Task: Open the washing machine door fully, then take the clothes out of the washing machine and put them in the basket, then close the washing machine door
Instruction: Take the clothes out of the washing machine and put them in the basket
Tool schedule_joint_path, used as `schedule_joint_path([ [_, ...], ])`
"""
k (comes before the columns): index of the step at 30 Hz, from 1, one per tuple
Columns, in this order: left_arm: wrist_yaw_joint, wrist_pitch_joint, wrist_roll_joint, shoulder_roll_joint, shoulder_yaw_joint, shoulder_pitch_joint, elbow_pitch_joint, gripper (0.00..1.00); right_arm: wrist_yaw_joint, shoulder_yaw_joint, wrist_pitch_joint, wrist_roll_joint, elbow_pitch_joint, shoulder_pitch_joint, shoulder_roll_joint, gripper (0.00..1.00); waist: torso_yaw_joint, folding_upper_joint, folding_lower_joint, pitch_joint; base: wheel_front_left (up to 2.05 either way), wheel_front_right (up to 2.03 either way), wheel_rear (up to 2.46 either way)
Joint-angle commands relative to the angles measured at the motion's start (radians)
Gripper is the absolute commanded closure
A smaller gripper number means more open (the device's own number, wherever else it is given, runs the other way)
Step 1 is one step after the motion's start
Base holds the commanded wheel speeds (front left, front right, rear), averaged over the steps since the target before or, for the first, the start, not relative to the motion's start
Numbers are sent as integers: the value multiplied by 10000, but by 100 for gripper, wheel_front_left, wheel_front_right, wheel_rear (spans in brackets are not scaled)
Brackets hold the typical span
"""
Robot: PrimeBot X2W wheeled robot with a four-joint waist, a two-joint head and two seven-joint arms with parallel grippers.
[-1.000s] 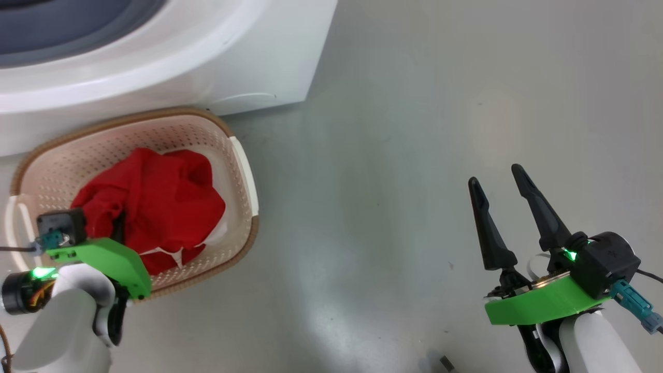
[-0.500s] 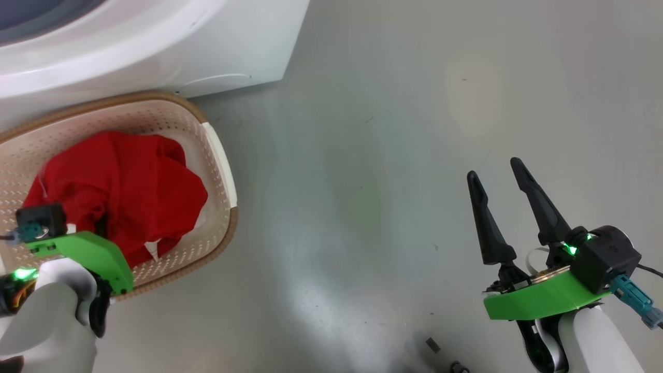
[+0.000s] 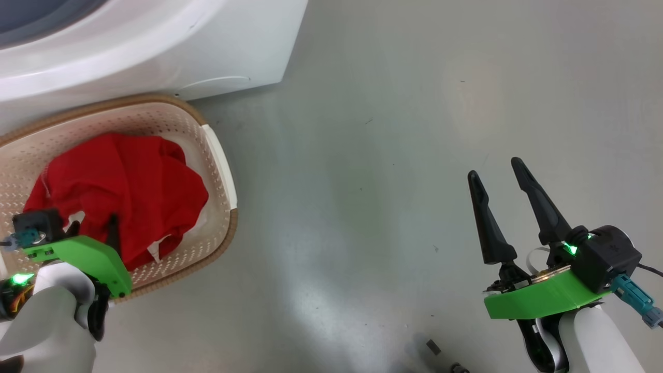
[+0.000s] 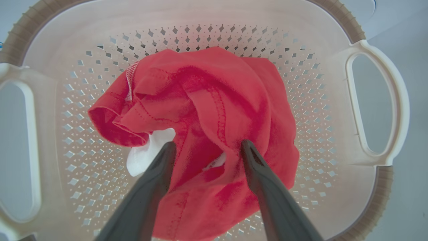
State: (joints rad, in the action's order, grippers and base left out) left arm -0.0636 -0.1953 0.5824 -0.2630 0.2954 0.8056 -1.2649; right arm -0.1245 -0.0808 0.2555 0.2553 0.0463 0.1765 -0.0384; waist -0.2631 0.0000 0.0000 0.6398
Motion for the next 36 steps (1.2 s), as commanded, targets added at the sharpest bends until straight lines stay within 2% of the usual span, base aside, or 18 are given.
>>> schedule_joint_path([
  [1,-68,-133,63,-316,-165,51,33,0,-62,-175,63,73,-184,23,-118,0,36,0,0,-28,0,0,0],
  [13,-185,-591,169,-77,-187,-237,293,0,-62,-161,63,54,6,17,-118,0,463,0,0,-674,0,0,0],
  [23,483,-661,37,96,-598,-1104,1900,0,-62,-114,63,-42,153,4,-118,0,884,0,0,-1348,0,0,0],
  [36,981,-663,-349,437,-1184,-2734,4792,0,-62,86,63,-270,364,-115,-118,0,1297,0,0,-2450,0,0,0],
])
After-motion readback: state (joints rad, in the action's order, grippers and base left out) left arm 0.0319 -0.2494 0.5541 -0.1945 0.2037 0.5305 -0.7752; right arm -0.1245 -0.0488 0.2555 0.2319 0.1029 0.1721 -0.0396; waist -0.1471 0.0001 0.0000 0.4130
